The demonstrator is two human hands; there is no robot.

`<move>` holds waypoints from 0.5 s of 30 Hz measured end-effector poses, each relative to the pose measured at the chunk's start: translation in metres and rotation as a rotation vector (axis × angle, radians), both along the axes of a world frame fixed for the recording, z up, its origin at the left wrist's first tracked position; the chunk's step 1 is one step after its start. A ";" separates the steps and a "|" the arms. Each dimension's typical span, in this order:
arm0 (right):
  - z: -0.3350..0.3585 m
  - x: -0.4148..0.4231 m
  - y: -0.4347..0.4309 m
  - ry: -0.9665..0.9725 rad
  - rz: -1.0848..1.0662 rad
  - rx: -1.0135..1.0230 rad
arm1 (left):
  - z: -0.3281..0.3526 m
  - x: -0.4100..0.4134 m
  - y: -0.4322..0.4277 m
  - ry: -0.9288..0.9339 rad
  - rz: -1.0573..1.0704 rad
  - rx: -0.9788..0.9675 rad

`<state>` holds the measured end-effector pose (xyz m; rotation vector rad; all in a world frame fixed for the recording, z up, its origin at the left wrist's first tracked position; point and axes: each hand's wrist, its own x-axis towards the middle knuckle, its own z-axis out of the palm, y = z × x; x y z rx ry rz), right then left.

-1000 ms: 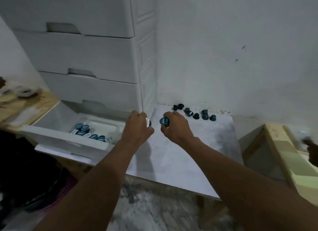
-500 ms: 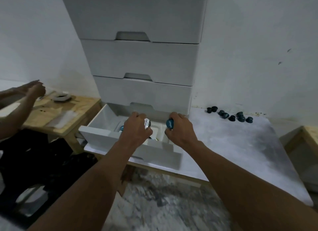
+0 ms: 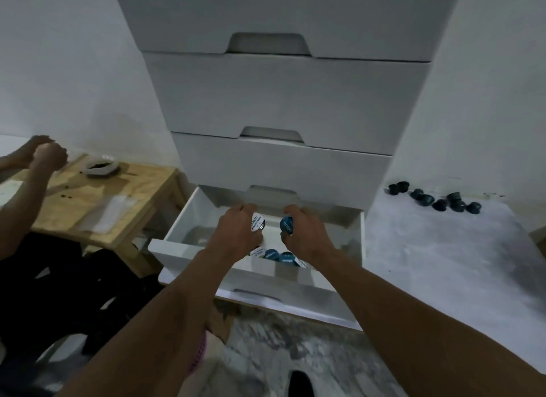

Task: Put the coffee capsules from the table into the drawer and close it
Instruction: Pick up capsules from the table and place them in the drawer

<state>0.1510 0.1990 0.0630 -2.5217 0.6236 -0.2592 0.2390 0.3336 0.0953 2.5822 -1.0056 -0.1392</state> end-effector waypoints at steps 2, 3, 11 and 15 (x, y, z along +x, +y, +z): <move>-0.010 0.020 -0.003 0.055 0.006 0.007 | -0.005 0.020 -0.004 0.037 -0.027 0.056; -0.016 0.029 -0.004 0.074 0.014 0.009 | -0.009 0.031 -0.005 0.058 -0.042 0.080; -0.050 0.071 -0.009 0.223 -0.072 0.092 | -0.039 0.094 -0.012 0.126 -0.225 0.212; -0.059 0.076 -0.004 0.255 -0.194 0.135 | -0.055 0.121 -0.023 0.166 -0.357 0.222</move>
